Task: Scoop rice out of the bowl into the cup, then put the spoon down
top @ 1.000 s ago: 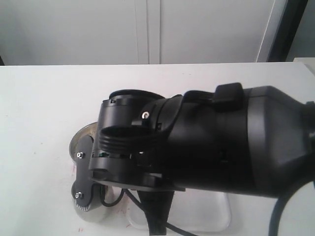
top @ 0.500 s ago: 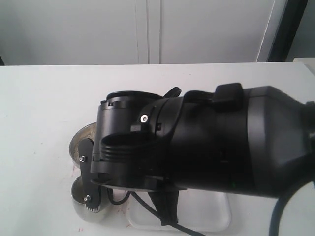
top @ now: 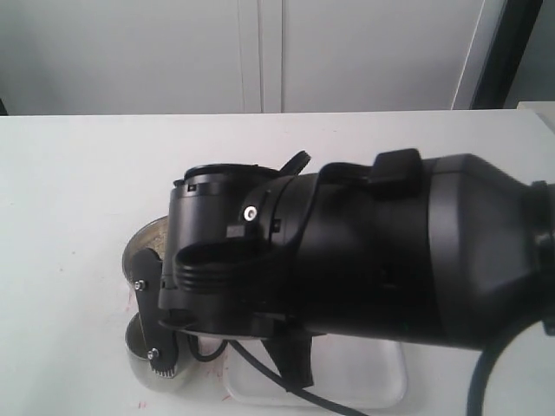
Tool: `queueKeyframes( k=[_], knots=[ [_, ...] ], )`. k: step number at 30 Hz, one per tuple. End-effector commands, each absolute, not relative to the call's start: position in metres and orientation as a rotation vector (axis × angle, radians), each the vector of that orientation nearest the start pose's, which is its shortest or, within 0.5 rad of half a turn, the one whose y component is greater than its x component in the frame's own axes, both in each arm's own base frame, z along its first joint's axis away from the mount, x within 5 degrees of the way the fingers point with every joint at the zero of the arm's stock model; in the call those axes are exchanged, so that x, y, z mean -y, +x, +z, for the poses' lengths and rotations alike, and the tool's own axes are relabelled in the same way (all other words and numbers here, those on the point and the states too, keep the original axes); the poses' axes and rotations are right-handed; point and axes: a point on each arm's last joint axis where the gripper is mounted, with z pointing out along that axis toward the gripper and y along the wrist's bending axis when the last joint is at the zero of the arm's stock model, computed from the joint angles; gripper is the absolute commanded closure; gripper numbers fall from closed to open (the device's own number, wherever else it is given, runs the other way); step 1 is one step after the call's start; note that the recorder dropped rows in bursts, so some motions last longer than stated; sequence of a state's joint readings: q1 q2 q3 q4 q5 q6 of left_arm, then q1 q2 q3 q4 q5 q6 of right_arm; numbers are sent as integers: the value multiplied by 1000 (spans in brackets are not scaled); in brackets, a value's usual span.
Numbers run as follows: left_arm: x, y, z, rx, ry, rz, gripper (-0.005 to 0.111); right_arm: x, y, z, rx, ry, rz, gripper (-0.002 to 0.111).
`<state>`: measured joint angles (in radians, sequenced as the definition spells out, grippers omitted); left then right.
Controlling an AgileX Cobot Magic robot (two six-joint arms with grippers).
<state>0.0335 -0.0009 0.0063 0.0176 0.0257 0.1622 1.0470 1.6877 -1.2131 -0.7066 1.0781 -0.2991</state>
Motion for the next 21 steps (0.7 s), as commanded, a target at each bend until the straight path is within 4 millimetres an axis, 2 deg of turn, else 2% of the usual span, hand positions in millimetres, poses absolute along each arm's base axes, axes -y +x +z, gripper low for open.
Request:
queueKeyframes(
  k=[1,14,21],
  knots=[
    [-2,56,211,-1502,107,158,92,-258,210,250,-1794,-2023,-808,108],
    [-2,56,211,-1502,107,158,92,-260,214,252,-1647,-2116,-861,108],
    [-2,56,211,-1502,107,158,92,-260,218,256,-1550,-2147,-948,108]
  ],
)
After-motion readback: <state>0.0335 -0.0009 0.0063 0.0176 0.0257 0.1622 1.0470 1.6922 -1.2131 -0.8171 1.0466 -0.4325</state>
